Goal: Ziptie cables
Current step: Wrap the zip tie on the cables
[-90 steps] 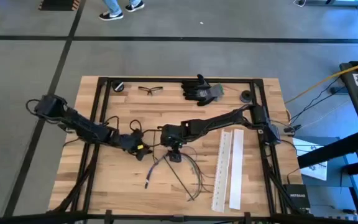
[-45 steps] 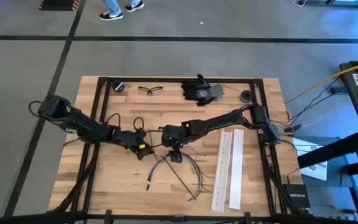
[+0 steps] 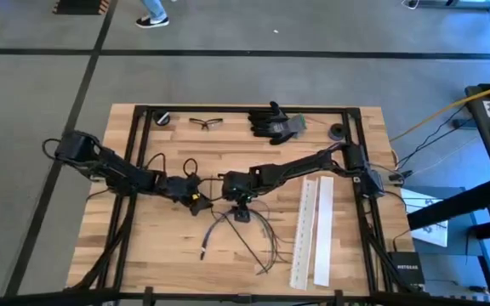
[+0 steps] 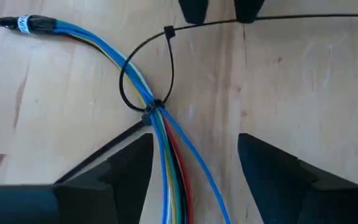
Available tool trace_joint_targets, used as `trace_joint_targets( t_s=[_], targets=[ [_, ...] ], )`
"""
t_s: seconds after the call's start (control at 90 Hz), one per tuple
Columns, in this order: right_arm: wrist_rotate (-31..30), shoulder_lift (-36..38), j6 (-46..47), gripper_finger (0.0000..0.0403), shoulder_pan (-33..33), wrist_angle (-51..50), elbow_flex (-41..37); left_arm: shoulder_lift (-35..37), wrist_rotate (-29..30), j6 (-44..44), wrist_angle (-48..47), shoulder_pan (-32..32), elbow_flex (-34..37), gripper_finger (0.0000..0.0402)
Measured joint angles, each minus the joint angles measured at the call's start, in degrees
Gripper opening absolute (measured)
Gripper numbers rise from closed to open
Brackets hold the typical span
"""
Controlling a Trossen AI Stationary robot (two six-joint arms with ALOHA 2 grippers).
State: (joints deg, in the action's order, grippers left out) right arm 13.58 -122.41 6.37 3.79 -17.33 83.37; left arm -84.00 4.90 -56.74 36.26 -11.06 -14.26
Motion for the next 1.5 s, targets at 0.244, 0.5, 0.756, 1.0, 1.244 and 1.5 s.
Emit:
trace_joint_targets(
  t_s=[0.244, 0.5, 0.756, 1.0, 1.244, 1.5],
  targets=[
    [0.0, 0.0, -0.1, 0.0223, 0.0, 1.02, 0.0, -5.41, 1.05, 3.94, 0.52, -0.03, -3.56, 0.0182],
    [2.94, 0.0, -1.36, 0.0221, 0.47, 0.35, 0.02, -7.79, 1.37, 14.52, 0.03, -0.03, -6.1, 0.0059],
    [4.97, 0.0, -2.1, 0.0178, 3.46, -0.69, -0.1, -0.9, 3.77, 18.94, -0.58, -0.8, -6.13, 0.0001],
    [0.29, 0.86, -1.86, 0.0165, 5.79, -0.91, -0.57, 5.86, 8.07, 21.44, -2.7, -3.71, -6.21, 0.0],
    [-5.96, 8.24, -2.14, 0.0165, 6.03, -2.23, -0.52, 7.03, 14.33, 22.9, -2.6, -6.07, -6.21, 0.0],
    [-8.71, 9.37, -0.6, 0.0165, 5.95, 1.08, -0.52, 7.03, 17.67, 22.46, -2.37, -6.24, -6.21, 0.0]
  ],
)
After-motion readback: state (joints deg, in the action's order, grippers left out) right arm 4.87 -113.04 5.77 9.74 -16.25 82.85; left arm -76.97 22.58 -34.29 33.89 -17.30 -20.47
